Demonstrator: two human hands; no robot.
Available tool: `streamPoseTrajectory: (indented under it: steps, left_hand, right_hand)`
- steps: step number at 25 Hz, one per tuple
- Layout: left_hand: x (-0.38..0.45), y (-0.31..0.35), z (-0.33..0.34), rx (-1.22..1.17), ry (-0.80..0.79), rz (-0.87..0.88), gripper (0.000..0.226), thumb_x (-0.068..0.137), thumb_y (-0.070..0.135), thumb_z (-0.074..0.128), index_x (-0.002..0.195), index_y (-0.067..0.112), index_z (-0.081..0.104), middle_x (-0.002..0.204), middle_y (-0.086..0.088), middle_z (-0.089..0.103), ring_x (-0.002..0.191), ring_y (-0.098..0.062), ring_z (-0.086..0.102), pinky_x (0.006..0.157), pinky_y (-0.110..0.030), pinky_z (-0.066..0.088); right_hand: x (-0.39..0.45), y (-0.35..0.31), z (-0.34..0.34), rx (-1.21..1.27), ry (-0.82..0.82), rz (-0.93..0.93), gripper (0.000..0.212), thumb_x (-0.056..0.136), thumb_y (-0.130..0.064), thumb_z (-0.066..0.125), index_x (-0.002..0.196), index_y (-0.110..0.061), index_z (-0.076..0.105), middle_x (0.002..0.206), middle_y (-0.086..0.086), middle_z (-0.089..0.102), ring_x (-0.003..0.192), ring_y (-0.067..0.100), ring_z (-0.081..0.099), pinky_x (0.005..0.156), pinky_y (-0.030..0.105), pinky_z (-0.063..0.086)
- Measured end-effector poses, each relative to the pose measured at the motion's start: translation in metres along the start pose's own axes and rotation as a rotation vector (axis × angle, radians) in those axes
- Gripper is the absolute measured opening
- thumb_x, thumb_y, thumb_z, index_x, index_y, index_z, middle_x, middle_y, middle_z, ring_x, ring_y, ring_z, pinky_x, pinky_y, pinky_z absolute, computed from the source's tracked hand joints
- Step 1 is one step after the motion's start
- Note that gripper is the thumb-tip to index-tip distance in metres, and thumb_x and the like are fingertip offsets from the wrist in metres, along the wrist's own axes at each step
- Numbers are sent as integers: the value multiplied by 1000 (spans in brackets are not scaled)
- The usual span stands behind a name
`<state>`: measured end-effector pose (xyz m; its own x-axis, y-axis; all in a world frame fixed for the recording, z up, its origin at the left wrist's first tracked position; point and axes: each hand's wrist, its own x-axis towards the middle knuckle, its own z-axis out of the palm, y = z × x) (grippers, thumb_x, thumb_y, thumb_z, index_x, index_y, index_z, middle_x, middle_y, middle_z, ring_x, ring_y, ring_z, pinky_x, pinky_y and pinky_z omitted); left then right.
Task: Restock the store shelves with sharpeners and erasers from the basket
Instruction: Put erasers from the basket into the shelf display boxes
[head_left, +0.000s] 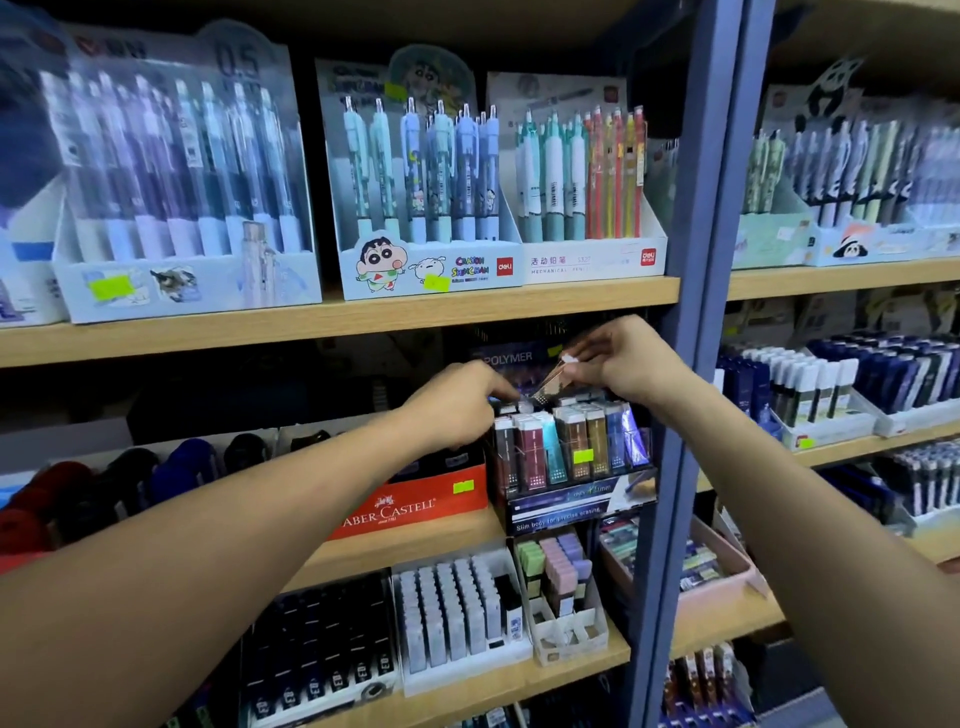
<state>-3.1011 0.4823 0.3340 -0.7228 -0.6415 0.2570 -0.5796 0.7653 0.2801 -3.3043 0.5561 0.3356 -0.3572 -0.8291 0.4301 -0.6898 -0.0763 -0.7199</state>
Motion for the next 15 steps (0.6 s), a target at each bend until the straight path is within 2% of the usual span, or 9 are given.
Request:
streamPoseTrajectory:
  steps: [2, 3, 7, 9, 12, 15]
  left_hand:
    - [0, -2, 1, 21, -14, -17, 65, 84, -11, 38, 129, 27, 67, 140, -11, 58, 89, -28, 69, 71, -41, 60]
    - [0, -4, 1, 21, -16, -20, 66, 83, -11, 38, 129, 27, 67, 138, -12, 60, 90, -31, 70, 72, -43, 60]
    - [-3, -3, -2, 16, -52, -21, 65, 84, -12, 38, 131, 21, 66, 136, -11, 62, 73, -21, 66, 52, -24, 53]
    - [-3, -1, -3, 12, -65, -24, 65, 83, -14, 37, 130, 20, 67, 135, -11, 62, 69, -21, 66, 49, -25, 53]
    - [-2, -2, -2, 13, -70, -25, 66, 82, -15, 37, 128, 21, 69, 130, -12, 65, 80, -28, 70, 56, -35, 59]
    - [0, -3, -2, -60, -73, -32, 68, 78, -16, 35, 124, 21, 71, 118, -13, 70, 63, -28, 66, 39, -23, 45]
  right_hand:
    - [5, -5, 4, 2, -80, 24, 15, 82, -5, 79, 95, -4, 74, 91, 14, 75, 85, 24, 71, 76, 32, 59]
    - [7, -7, 8, -3, -122, 42, 15, 82, -4, 79, 95, -4, 73, 93, 15, 75, 82, 21, 70, 72, 28, 57]
    - [16, -12, 19, -158, -201, 55, 12, 81, -6, 80, 88, -13, 74, 90, 9, 74, 80, 14, 65, 76, 21, 52]
    - [17, -16, 16, -284, -230, 41, 12, 82, -10, 80, 90, -16, 74, 84, 0, 71, 80, 12, 63, 75, 20, 49]
    - [19, -24, 15, -400, -291, -2, 15, 84, -13, 79, 96, -18, 74, 87, -4, 70, 86, 13, 64, 77, 22, 47]
    - [18, -36, 23, -551, -365, -81, 22, 85, -17, 78, 106, -18, 74, 95, -4, 70, 91, 14, 64, 82, 25, 49]
